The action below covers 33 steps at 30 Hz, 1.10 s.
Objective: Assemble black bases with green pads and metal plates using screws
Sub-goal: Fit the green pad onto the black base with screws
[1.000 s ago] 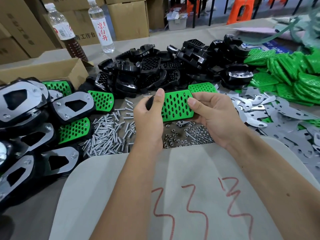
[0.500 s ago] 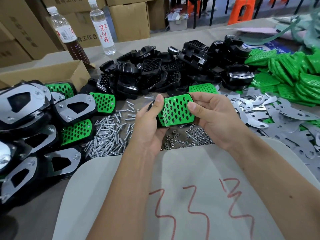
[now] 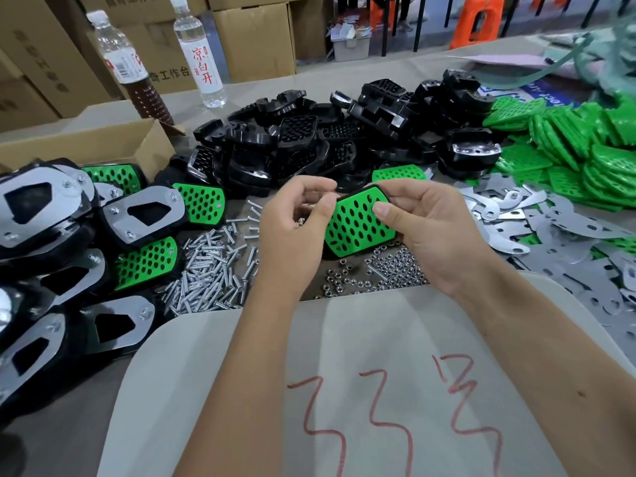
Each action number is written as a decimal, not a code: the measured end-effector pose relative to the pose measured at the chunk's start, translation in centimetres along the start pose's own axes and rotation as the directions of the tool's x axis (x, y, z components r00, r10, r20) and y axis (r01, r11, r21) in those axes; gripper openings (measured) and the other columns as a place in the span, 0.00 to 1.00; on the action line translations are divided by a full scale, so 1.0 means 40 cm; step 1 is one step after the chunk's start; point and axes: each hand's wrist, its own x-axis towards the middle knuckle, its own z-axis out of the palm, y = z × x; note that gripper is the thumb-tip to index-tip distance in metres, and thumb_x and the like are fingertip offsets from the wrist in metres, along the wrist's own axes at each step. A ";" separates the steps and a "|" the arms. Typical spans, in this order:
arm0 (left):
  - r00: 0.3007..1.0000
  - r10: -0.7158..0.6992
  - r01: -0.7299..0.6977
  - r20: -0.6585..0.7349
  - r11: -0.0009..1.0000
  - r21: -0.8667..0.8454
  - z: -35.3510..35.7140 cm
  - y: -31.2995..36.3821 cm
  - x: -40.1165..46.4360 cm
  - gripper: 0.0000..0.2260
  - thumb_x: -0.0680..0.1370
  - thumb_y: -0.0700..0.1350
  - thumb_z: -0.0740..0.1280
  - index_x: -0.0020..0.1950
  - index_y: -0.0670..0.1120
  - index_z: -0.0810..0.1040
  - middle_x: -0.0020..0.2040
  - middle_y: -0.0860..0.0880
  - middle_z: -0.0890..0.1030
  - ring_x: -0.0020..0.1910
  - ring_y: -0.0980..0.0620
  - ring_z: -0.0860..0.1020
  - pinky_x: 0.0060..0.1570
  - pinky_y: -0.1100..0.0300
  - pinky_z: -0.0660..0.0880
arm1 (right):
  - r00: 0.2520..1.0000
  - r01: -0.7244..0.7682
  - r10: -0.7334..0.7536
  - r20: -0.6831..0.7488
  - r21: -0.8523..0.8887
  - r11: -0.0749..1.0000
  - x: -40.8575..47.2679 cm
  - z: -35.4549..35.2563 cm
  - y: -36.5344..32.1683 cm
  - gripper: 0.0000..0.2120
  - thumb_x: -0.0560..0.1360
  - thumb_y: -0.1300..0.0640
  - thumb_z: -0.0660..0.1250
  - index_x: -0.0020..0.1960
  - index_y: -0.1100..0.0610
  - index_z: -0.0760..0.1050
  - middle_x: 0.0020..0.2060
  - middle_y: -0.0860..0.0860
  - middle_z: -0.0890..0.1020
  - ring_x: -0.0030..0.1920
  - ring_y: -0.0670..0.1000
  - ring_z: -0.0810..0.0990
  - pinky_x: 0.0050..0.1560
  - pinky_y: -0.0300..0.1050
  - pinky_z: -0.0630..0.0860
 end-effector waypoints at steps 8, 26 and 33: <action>0.981 -0.176 0.184 0.077 0.977 -0.111 0.007 -0.004 -0.009 0.03 0.78 0.45 0.75 0.45 0.46 0.85 0.40 0.52 0.85 0.41 0.54 0.82 0.42 0.56 0.80 | 0.990 -0.139 0.137 0.026 0.059 0.989 -0.005 0.014 0.004 0.10 0.79 0.67 0.68 0.57 0.59 0.83 0.50 0.57 0.87 0.51 0.55 0.86 0.58 0.58 0.82; 0.862 -0.450 0.504 0.235 0.813 -0.293 -0.013 0.029 -0.016 0.04 0.77 0.39 0.73 0.44 0.45 0.86 0.43 0.43 0.86 0.39 0.47 0.84 0.34 0.56 0.80 | 0.961 -0.248 0.232 0.151 0.100 0.964 -0.007 -0.004 -0.001 0.14 0.73 0.61 0.72 0.57 0.62 0.82 0.55 0.65 0.84 0.55 0.60 0.84 0.61 0.61 0.81; 0.908 -0.361 0.375 0.214 0.926 -0.031 -0.019 0.023 -0.009 0.06 0.81 0.43 0.71 0.48 0.44 0.88 0.46 0.41 0.87 0.43 0.48 0.82 0.48 0.51 0.79 | 0.976 -0.211 0.204 0.077 0.088 0.974 -0.009 -0.001 0.010 0.10 0.68 0.59 0.75 0.49 0.57 0.87 0.51 0.62 0.87 0.52 0.58 0.86 0.59 0.57 0.82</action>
